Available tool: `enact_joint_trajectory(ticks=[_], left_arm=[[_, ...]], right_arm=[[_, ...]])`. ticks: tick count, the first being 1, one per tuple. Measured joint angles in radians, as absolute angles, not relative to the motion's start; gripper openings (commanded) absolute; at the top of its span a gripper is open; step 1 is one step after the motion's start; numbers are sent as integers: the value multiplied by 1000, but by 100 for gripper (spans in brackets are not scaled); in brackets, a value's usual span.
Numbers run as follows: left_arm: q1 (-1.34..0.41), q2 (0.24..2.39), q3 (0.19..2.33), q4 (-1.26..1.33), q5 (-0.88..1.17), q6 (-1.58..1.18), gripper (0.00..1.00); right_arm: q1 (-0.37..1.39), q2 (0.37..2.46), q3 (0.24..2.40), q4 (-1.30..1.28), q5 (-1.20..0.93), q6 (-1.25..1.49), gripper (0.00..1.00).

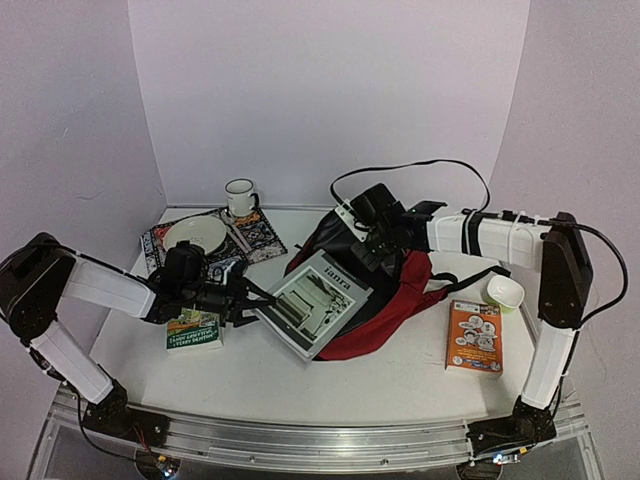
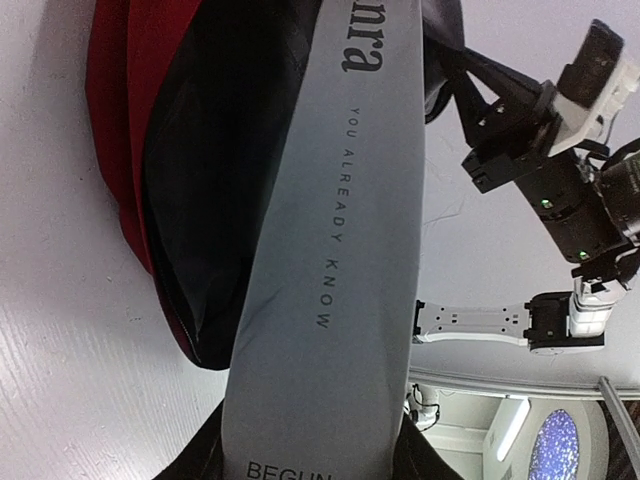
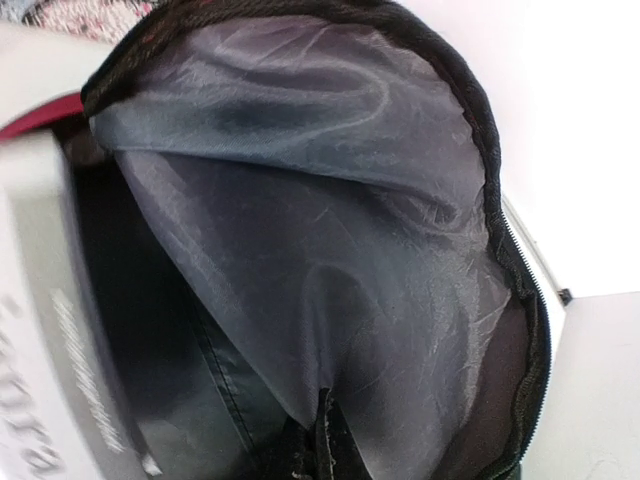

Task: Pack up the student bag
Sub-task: Place the book in the largest pocket of the bag.

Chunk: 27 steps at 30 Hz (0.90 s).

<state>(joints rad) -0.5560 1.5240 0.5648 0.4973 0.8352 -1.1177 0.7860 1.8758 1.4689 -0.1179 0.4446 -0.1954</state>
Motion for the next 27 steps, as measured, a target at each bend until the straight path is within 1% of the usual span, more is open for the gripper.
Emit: enact_joint_trajectory(ticks=[8,17,27], left_arm=[[-617,1634,616,495,834,-1135,40],[-609,1701,728,497,818,-1161,40],[-588,1771,735,512,812,-1215,39]], right_arm=[[788,1849,1468,-81,372,-129,0],[810,1819,1434,-58,320,-94,0],[826,1760,1384,-11,270,-70,0]])
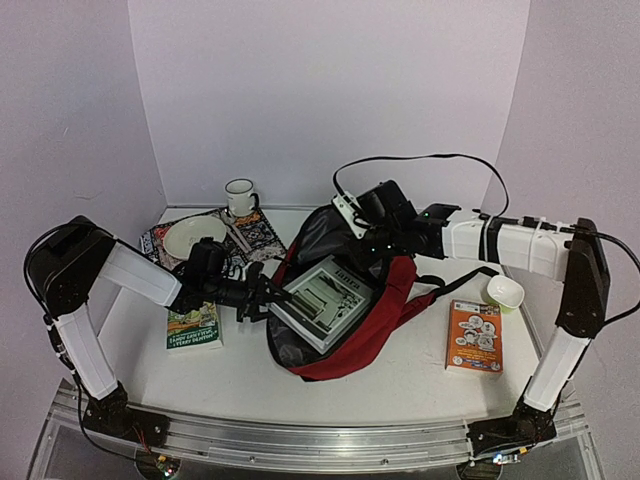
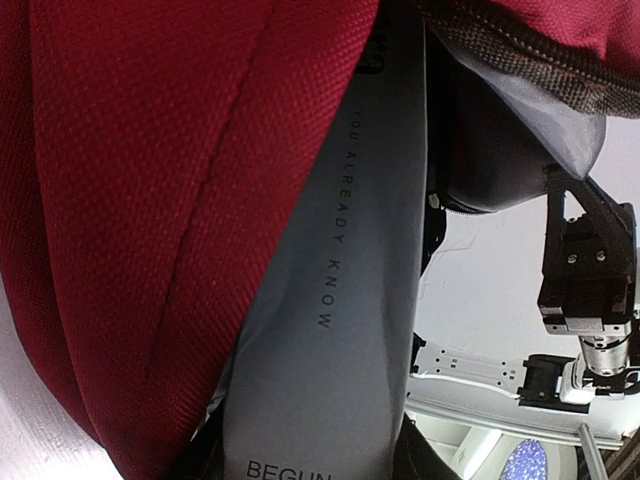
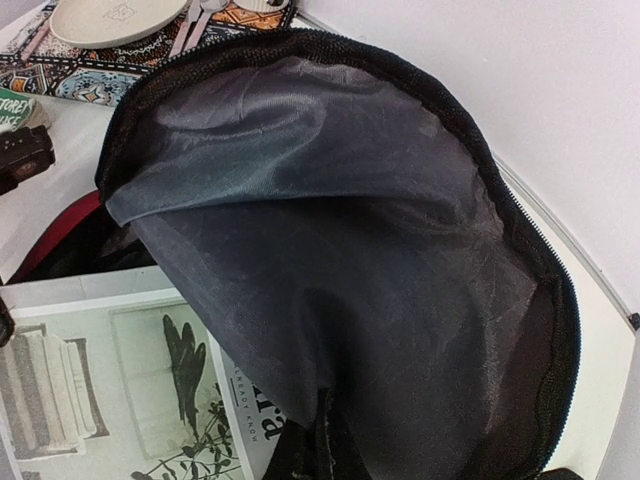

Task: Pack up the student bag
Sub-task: Place the book in the largest pocket of the bag.

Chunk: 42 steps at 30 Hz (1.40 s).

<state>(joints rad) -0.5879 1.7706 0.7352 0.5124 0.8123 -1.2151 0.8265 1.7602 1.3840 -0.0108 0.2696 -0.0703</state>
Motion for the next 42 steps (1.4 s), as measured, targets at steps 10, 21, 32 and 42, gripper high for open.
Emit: enact_joint_trajectory(ticks=[10,21,32,42], left_arm=[[-588,1770,765,524,737,-1290,39],[-609,1791,790,604,611,-1403,42],[-650,1936,864,693,515,-1409,63],[-650,1942,831,670,468,-1261,99]], right_arm=[[830,1754,1364,15,242,-41,0],[871,1752,1354,56,212,27,0],[889,1780,1354,78,205,57,0],[892,1788,1353,86,257,47,6]])
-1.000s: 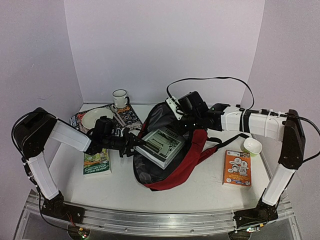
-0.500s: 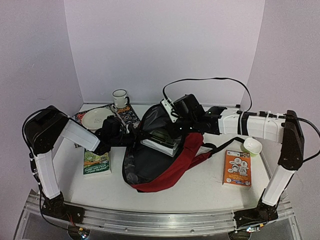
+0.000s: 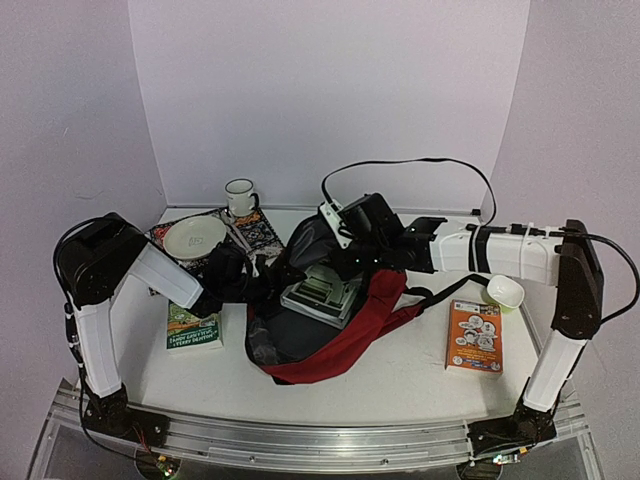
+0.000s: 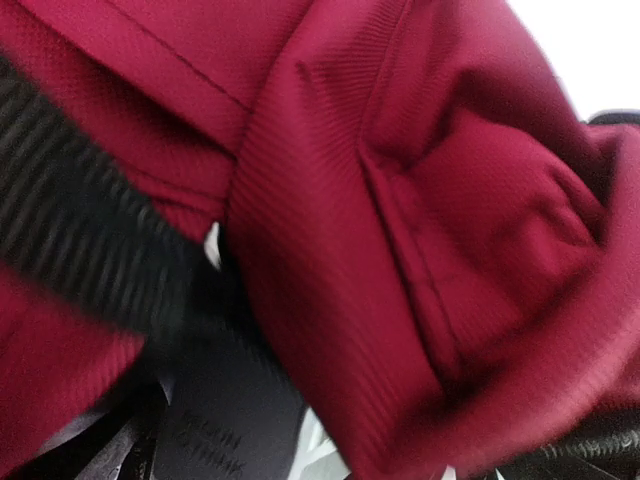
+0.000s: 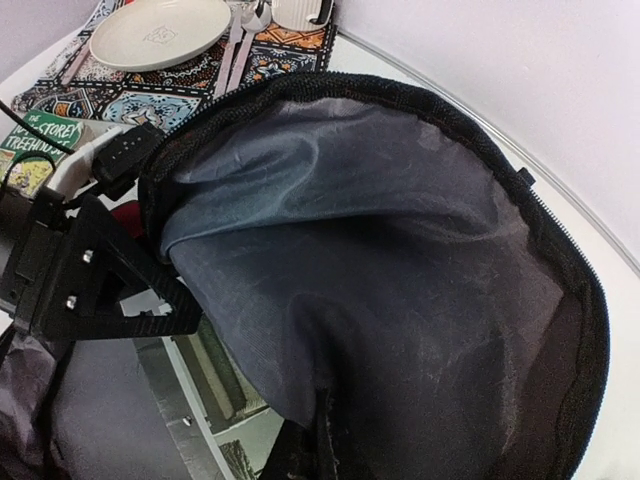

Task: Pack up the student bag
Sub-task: Place the book in the largest pocket of the bag, then place the largest pocket of the student bag.

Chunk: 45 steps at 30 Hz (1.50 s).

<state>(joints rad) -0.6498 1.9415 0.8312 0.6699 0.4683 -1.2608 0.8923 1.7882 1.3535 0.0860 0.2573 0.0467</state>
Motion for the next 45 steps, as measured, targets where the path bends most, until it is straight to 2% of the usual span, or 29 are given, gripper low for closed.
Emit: enact_joint_trajectory(ticks=[10,12,20,30,37,45], left_arm=[[-647,1707,815,389,303,-986,100],[-646,1652,814,319,256,-935,99],[-635,1488,814,26,86,-748,100],[-587,1294,815,-207,-16,-560,100],[-570,1246,874,-363,-21,-438,100],[-559,1148,1025,-508,14,-328,100]], right_arm=[[855,1817,1353,107,289,20,16],[849,1824,1353,107,291,19,21],[846,1829,1353,91,285,43,54],[843,1795,1349,-42,142,196,85],[842,1631,1327,-144,60,307,98],[820,1407,1198,-283,170,381,98]])
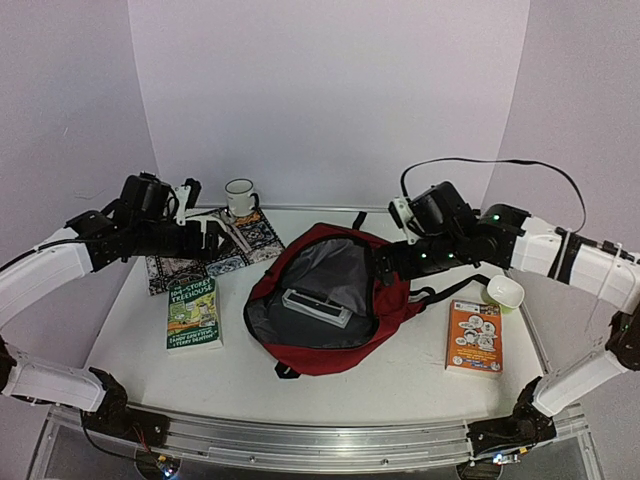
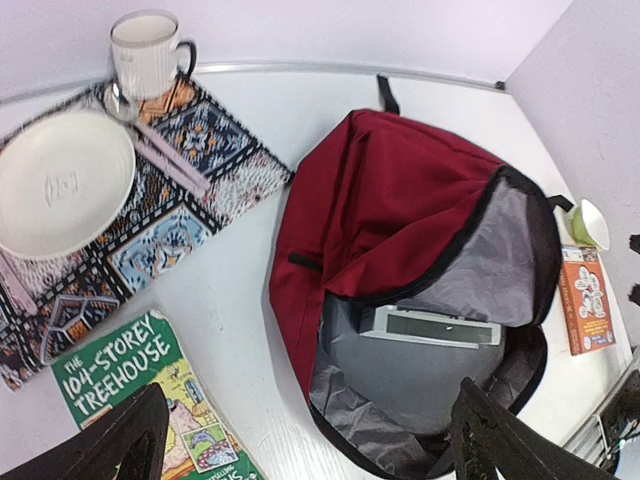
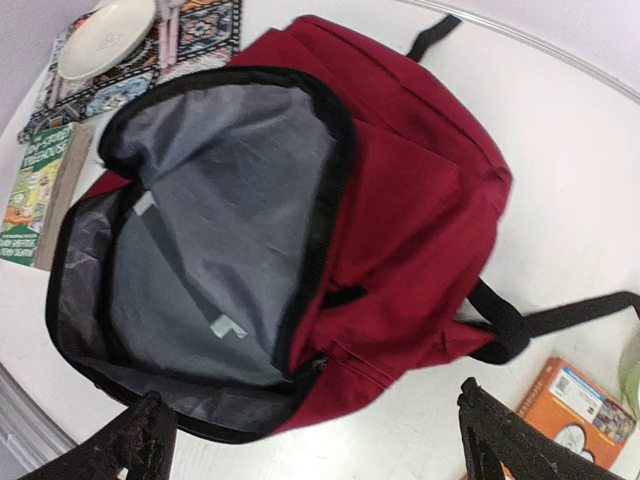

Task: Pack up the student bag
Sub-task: Place the largest pocket of the student bag, then move the book to the center of the board.

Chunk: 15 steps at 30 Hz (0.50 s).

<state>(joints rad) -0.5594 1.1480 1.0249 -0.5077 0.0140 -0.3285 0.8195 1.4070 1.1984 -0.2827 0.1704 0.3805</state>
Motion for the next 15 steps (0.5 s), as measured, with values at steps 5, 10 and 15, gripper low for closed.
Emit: enact_joint_trajectory(ticks=[5,10,15], left_arm=[[-559,1087,1053,-551,5,-252,100],[-559,1080,1048,-576,-61,-205,99],[-559,1069,1008,-577,-105,-184,100]], right_arm=[[744,1320,1093,-369,239,451,98],[644,1254,961,-430,283,532,98],[477,1169,836,-467,277,585,98]])
